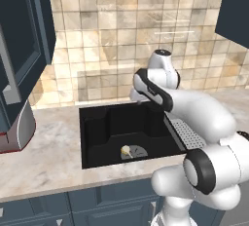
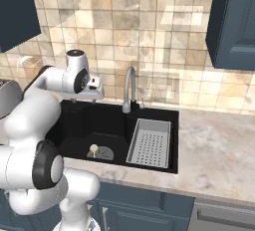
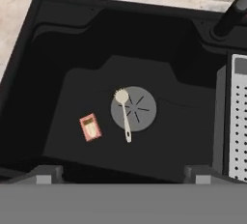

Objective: Pick up the dish brush and bar soap from the sink, and place them back in the cabinet, and close the cabinet doors.

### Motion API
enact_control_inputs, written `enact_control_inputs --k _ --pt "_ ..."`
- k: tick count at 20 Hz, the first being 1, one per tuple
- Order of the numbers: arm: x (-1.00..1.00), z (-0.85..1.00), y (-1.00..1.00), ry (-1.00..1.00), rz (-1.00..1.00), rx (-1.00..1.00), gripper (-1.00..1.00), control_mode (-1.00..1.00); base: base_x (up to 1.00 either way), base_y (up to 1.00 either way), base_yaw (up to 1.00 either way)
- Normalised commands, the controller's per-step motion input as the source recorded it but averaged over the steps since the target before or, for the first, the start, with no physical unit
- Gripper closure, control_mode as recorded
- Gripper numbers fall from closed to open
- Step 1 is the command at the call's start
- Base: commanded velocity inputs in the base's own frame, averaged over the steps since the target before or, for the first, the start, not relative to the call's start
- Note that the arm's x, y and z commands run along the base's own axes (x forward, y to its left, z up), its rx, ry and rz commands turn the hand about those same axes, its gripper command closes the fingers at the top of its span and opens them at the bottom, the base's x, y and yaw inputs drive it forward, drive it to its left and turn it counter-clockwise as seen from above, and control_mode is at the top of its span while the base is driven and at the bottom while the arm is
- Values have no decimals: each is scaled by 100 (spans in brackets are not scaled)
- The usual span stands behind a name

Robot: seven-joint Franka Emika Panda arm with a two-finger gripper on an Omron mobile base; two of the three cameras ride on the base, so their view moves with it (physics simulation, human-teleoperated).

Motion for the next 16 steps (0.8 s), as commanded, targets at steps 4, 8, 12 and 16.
enact_control_inputs --k 4,8,12,16 --pt "27 -23 12 1 2 0 -100 -100 0 0 0" --pt "27 -18 1 0 1 0 -100 -100 0 0 0" --pt "25 -21 0 0 1 0 -100 -100 0 0 0" --pt "26 -22 0 0 2 0 -100 -100 0 0 0"
